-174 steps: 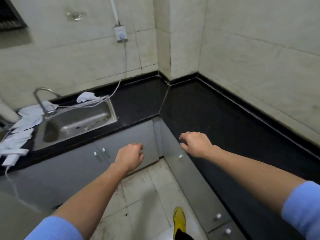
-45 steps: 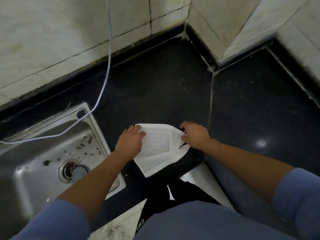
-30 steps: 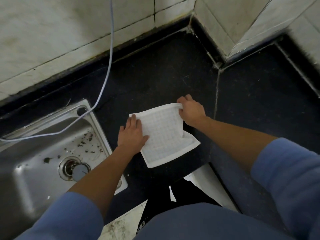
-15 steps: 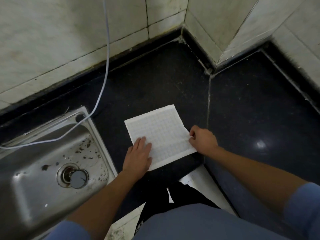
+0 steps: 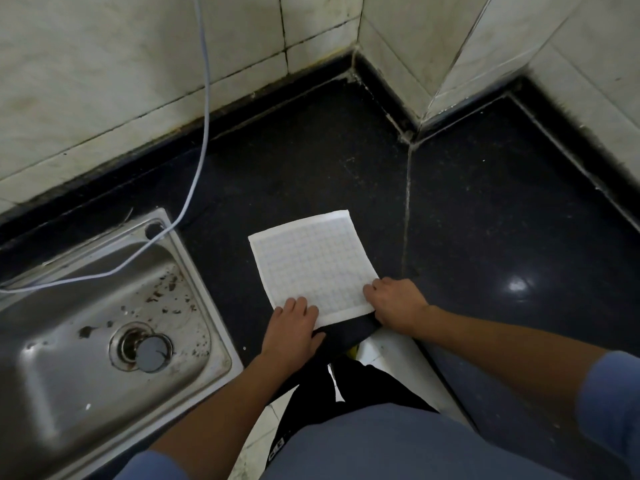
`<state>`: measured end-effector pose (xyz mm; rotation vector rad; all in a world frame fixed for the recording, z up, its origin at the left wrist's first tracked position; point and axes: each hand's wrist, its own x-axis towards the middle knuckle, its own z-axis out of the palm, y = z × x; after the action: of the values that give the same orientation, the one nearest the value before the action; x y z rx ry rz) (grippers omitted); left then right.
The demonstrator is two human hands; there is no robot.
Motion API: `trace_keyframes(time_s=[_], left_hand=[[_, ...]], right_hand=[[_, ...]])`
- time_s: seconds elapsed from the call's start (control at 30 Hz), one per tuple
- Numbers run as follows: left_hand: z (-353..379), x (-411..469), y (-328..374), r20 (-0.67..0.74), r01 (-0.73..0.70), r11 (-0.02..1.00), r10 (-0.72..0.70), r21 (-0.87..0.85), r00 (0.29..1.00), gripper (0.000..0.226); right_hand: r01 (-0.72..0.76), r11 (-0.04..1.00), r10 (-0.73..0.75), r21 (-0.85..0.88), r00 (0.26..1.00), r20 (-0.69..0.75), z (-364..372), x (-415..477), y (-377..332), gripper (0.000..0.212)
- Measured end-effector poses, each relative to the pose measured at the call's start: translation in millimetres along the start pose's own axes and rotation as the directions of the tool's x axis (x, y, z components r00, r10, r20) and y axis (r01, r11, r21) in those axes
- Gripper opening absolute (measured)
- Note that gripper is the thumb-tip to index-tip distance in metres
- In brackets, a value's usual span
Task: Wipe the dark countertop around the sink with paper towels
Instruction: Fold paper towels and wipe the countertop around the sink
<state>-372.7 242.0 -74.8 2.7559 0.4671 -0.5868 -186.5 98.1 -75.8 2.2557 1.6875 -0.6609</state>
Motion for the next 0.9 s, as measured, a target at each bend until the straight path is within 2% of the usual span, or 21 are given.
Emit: trace_keyframes(time_s=[0.07,0.13,0.2,0.27,0.37,0.47,0.57,0.67,0.77,0.9], left_hand=[[2.8,0.3,1.6,-0.015,0.026,1.0,-0.026,0.013,1.0,0.045],[3.0,2.0,2.2,-0.037,0.042,0.999,-0.042,0.008,0.998,0.045],[3.0,3.7,1.5,-0.055,0.057,0.998,-0.057,-0.011,0.997,0.033],[1.6,3.0,-1.8,-0.041,0.078,0.997,-0.078,-0.016,0.996,0.021],[-2.6,-4.3,-12.9,0.033,0.052,0.997,-0.05,-0.062,0.998,0.018],[-11.9,-13.4,-29.4,0.185,0.05,0.976,-0.01,-0.21,0.983,0.014],[-29.1,-14.4,-50.6,0.242,0.109,0.932,-0.023,-0.346,0.97,0.013],[-50.9,0.1,-70.5,0.146,0.178,0.875,-0.125,-0.45,0.981,0.011],[-65.4,21.8,-87.9,0.05,0.274,0.81,-0.292,-0.519,0.955,0.009],[-66.8,46.7,-106.5,0.022,0.353,0.754,-0.411,-0.554,0.911,0.011]], right_hand=[[-0.009,0.998,0.013,0.062,0.998,-0.065,-1.7,0.2,2.9,0.02],[0.002,0.992,0.018,0.123,0.986,-0.163,-5.4,-1.5,6.4,0.034],[0.025,0.988,0.01,0.151,0.975,-0.224,-9.7,-3.6,8.7,0.039],[0.046,0.989,-0.014,0.142,0.975,-0.221,-13.0,-4.4,12.1,0.033],[0.034,0.988,-0.026,0.149,0.998,-0.057,-19.2,-5.0,15.8,0.018],[-0.005,0.976,-0.024,0.216,0.991,0.128,-23.6,-9.7,19.3,0.017],[-0.062,0.947,0.011,0.315,0.987,0.16,-38.6,-9.2,26.4,0.018],[-0.121,0.903,0.1,0.412,0.992,0.073,-63.0,6.1,36.3,0.016],[-0.184,0.848,0.224,0.497,0.974,-0.022,-81.8,34.9,43.4,0.015],[-0.297,0.795,0.344,0.529,0.939,0.01,-86.7,74.5,45.3,0.013]])
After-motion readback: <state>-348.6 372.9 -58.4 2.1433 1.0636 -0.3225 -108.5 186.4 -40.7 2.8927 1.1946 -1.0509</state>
